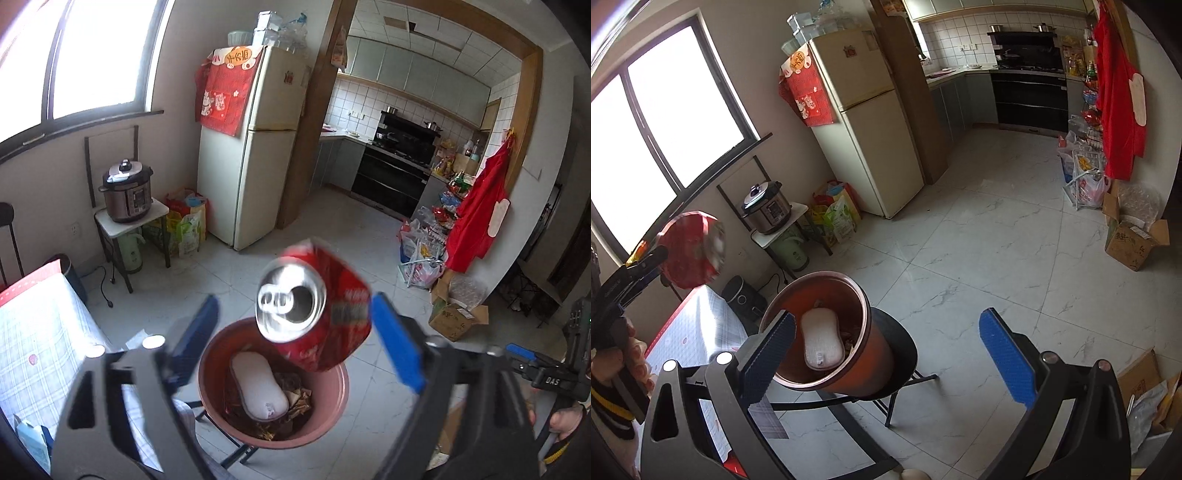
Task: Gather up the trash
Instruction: 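Carry the crushed red can over the brown bucket with the left gripper, then open the left gripper to drop the red can into the bucket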
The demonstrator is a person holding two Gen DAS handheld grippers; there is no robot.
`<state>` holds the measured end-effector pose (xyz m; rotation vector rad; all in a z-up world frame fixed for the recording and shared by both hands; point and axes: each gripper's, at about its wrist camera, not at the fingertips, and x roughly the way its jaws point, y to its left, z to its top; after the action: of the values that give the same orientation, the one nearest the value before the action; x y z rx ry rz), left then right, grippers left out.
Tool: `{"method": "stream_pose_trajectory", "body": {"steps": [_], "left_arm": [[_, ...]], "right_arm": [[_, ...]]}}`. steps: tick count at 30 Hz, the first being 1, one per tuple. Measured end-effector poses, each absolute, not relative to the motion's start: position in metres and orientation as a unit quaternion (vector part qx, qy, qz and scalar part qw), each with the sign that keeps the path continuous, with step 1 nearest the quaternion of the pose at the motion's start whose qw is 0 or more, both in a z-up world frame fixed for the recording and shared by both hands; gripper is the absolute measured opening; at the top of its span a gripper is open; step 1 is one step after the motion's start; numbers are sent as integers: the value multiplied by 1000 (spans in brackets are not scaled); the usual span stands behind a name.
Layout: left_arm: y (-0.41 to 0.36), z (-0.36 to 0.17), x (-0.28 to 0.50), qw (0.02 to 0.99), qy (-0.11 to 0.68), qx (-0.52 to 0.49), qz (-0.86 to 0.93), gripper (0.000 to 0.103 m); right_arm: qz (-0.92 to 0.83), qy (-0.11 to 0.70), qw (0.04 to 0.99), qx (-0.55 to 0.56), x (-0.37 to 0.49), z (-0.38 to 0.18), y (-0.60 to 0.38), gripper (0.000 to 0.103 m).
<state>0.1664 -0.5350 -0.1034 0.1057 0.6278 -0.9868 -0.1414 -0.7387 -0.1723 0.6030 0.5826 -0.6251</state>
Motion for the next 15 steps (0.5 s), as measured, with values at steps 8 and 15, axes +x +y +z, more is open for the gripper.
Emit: {"method": "stream_pose_trajectory", "body": {"steps": [8, 15], "left_arm": [[-499, -99, 168, 855, 292, 57, -426, 97], [-402, -90, 172, 895, 295, 30, -333, 98]], "right_arm": [[-287, 280, 867, 296, -129, -177, -728, 98], [-230, 289, 888, 274, -73, -169, -695, 98]]}}
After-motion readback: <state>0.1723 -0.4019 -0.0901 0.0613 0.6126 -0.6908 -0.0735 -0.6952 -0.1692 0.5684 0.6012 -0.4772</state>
